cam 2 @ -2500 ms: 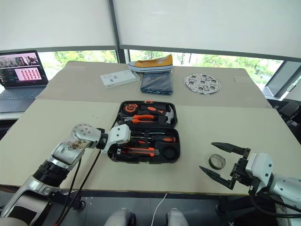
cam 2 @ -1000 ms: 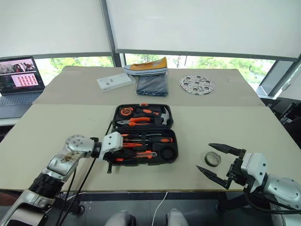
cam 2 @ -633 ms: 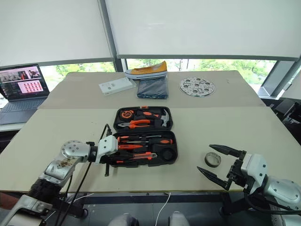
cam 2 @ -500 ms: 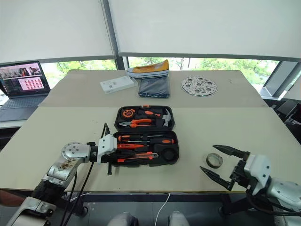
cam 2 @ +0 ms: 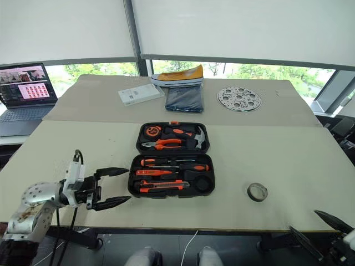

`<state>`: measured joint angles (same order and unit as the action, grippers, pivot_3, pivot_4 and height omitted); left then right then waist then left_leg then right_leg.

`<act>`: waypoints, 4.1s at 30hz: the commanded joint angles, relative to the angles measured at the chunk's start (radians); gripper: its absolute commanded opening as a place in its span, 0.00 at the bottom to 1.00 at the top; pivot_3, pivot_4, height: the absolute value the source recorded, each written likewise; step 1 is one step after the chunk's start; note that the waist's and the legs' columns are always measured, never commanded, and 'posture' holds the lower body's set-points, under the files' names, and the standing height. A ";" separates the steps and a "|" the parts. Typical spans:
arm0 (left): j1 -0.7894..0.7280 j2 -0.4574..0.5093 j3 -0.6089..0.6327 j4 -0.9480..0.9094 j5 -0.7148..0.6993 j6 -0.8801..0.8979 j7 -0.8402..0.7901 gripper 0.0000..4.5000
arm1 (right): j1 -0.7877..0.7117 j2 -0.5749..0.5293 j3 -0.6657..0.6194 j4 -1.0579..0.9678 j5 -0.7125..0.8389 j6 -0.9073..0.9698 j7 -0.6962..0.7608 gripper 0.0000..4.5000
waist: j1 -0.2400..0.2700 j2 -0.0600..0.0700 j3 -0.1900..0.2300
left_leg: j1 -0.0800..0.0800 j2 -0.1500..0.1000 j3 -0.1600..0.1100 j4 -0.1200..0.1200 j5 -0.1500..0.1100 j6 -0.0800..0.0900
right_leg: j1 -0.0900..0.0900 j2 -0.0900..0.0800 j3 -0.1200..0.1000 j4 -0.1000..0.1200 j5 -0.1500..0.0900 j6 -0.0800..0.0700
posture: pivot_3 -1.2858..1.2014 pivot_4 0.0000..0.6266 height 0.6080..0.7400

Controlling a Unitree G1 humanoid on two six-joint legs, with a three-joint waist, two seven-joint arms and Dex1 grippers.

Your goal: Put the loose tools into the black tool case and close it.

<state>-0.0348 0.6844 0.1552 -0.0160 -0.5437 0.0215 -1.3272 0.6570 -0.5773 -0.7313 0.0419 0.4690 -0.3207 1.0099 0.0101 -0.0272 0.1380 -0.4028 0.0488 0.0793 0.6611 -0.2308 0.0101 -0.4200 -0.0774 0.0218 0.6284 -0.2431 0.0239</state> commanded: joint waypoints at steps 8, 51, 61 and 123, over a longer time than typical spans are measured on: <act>-0.045 -0.035 0.000 -0.044 -0.062 -0.047 -0.089 0.99 | -0.010 -0.180 0.056 -0.377 0.034 0.292 -0.048 1.00 | -0.013 0.002 -0.001 | 0.004 0.001 0.000 0.000 0.001 -0.001 | 0.001 0.001 0.004 0.002 0.004 -0.001 | 0.52 0.24 1.00; -0.115 -0.090 -0.145 -0.079 0.007 -0.097 -0.080 1.00 | -0.572 -0.458 0.640 -0.296 -0.176 0.806 -0.062 0.29 | -0.009 -0.008 0.003 | -0.003 -0.002 0.004 0.006 -0.001 0.003 | -0.001 0.003 0.005 -0.001 0.010 0.008 | 0.52 0.24 1.00; -0.110 -0.098 -0.131 -0.080 -0.007 -0.073 -0.039 1.00 | -0.792 -0.385 0.646 -0.440 0.047 0.841 0.073 0.02 | -0.022 -0.007 0.003 | -0.003 -0.001 0.003 0.007 -0.001 0.003 | -0.002 0.005 0.006 0.000 0.011 0.009 | 0.52 0.24 1.00; -0.380 -0.144 -0.124 0.258 0.251 0.313 0.569 0.00 | -1.486 0.051 0.911 0.774 -0.442 0.215 0.006 0.01 | -0.027 -0.009 0.005 | -0.006 -0.003 0.008 0.007 0.000 0.003 | -0.004 0.004 0.006 0.001 0.016 0.003 | 0.52 0.24 1.00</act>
<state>-0.3866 0.5456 0.0376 0.2508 -0.2996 0.3469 -0.7415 -0.7990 -0.5299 0.1864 0.8000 0.0362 -0.0661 1.0002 -0.0173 -0.0362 0.1433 -0.4084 0.0458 0.0875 0.6681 -0.2310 0.0130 -0.4239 -0.0738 0.0274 0.6294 -0.2274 0.0268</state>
